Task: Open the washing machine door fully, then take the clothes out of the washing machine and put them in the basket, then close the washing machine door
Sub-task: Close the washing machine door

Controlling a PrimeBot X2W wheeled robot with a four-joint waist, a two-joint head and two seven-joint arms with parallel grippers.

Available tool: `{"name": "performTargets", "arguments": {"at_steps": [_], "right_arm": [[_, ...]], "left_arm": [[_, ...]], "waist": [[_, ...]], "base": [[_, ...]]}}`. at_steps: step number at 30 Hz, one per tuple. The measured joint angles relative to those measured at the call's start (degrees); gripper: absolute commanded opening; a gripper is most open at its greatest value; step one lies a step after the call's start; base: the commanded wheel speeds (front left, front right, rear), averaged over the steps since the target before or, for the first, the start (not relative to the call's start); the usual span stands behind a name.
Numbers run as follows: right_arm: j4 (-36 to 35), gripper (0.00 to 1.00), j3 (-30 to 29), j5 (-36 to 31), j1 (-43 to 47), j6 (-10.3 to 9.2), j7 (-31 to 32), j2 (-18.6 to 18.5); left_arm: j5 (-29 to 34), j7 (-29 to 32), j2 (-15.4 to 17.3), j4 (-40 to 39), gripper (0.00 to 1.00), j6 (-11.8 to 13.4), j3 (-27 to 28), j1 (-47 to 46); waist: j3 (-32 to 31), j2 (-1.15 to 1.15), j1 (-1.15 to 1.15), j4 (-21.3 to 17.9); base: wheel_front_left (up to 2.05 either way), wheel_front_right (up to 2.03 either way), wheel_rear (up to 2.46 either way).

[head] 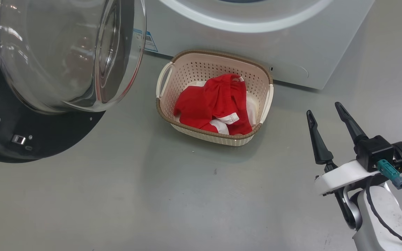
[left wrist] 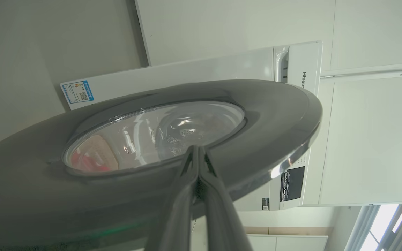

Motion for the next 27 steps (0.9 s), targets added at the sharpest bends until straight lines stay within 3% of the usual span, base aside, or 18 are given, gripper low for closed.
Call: {"name": "performTargets", "arguments": {"at_steps": [17,27], "right_arm": [[0.37,1.00,-0.11,0.78,0.02,-0.59,-0.51,1.20],[0.44,1.00,-0.01,0.94,-0.04,-1.04,-0.57,1.64]], "left_arm": [[-0.01,8.04,-0.16,-9.57,0.00,-1.10,-4.09,5.11],[-0.93,11.29,-2.18,-16.38,0.00,-1.56,-6.33,6.71]], "waist": [[-0.98,0.00,0.00,-3.34],[-0.56,0.00,0.00,-5.99]], "base": [[0.00,0.00,0.00],[0.00,0.00,0.00]]}}
